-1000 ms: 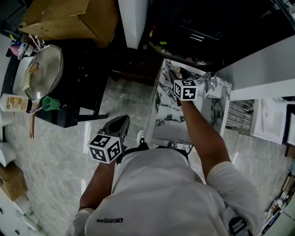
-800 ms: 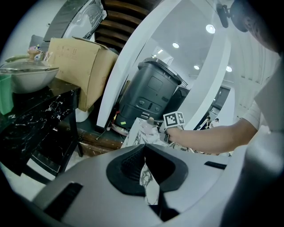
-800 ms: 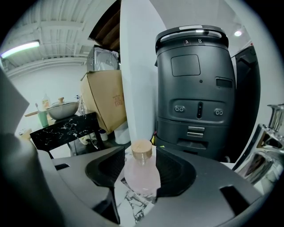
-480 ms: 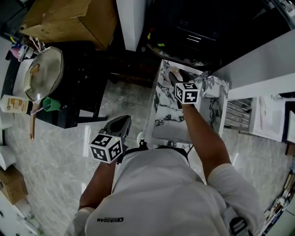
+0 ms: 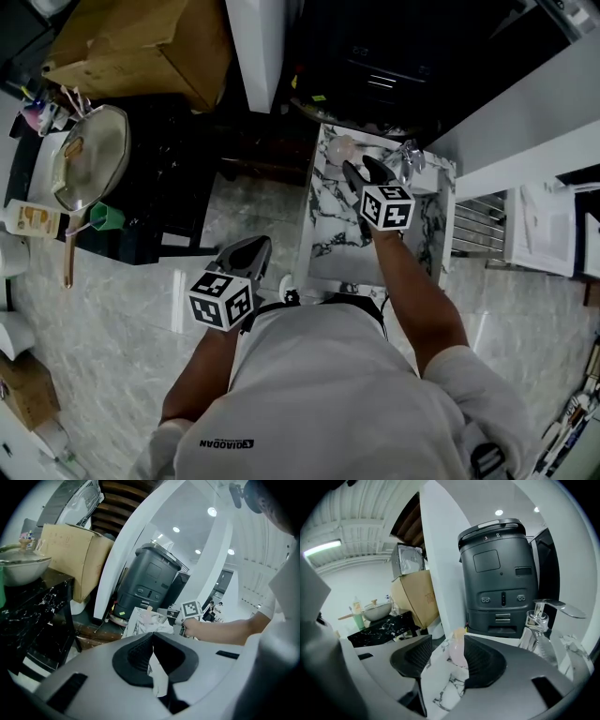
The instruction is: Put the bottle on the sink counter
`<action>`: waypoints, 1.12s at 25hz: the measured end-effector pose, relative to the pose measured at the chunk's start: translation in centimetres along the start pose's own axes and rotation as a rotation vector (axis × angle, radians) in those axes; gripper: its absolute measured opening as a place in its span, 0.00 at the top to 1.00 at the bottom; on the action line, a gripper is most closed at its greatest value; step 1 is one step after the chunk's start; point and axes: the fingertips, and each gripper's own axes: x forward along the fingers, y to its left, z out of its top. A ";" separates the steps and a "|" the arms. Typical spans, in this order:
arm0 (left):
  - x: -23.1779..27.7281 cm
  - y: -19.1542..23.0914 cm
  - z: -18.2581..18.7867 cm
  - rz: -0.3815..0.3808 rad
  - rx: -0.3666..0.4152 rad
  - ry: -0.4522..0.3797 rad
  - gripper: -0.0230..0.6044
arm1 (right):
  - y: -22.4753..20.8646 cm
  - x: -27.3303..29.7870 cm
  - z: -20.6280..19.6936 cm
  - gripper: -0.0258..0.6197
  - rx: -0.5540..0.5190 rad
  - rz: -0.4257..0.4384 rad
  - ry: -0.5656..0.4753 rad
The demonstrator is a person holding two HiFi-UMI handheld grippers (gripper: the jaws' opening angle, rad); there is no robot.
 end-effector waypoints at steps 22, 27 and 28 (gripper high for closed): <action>2.0 -9.7 2.0 -0.286 0.165 0.021 0.94 | 8.8 -18.4 1.5 0.61 0.218 0.149 -0.180; 2.3 -11.7 1.9 -0.341 0.200 0.039 0.94 | 8.9 -21.3 2.0 0.70 0.203 0.106 -0.219; 2.3 -12.1 1.9 -0.349 0.207 0.039 0.94 | 8.8 -21.9 2.1 0.73 0.201 0.093 -0.227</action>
